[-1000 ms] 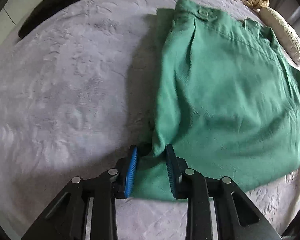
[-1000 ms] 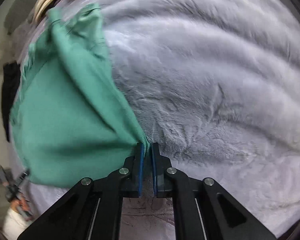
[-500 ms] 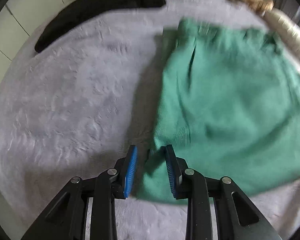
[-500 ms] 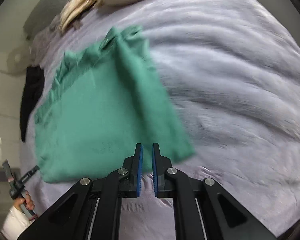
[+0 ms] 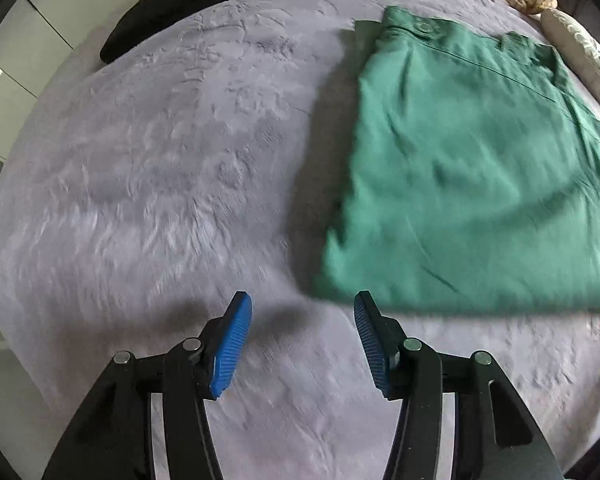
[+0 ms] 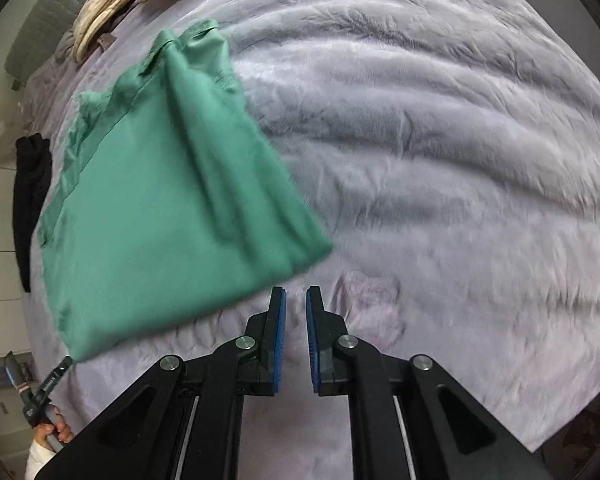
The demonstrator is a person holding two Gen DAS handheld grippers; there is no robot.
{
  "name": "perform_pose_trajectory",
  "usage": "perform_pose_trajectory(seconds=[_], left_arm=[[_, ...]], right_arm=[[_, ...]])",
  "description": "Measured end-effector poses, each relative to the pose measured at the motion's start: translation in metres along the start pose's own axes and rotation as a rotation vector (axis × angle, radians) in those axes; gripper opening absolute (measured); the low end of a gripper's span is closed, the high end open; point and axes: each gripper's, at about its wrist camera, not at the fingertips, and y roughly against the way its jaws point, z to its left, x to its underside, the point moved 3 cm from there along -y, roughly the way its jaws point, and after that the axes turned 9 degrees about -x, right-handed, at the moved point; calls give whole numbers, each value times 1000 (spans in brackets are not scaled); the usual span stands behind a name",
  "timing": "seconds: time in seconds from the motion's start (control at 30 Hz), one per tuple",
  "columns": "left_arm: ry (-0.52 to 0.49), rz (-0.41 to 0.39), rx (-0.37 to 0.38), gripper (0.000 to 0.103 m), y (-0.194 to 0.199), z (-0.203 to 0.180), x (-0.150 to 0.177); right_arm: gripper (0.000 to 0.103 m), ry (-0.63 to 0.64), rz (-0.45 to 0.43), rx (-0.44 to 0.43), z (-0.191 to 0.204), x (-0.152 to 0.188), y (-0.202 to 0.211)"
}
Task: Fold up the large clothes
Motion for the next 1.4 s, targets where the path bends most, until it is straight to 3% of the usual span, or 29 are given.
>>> perform_pose_trajectory(seconds=[0.23,0.3,0.33,0.37,0.4,0.43,0.67,0.8,0.9,1.03,1.4], left_arm=[[-52,-61,22,55,36,-24,21],[-62,-67,37,82,44,-30,24],[-60,-78,47,103,50,-32,26],[-61,-98,49,103,54,-31,27],[-69,-112,52,103,58,-35,27],[-79,-115,50,103,61,-36,29],[-95,-97,35,103,53,-35,28],[-95,-84,36,103,50,-31,29],[-101,-82,26,103,48,-28,29],[-86,-63,39,103,43,-22,29],[-58,-24,64,103,28,-12,30]], right_arm=[[12,15,39,-68,34,28,3],[12,33,55,-81,49,36,1],[19,43,63,-83,55,39,-1],[26,58,72,-80,64,42,-4],[45,71,75,-74,72,44,-7],[58,83,74,-72,79,45,-8],[62,142,111,-68,106,62,-15],[84,173,107,-84,120,68,-18],[86,191,109,-76,130,72,-21],[103,196,140,-93,137,79,-28],[103,164,232,-88,141,100,-50]])
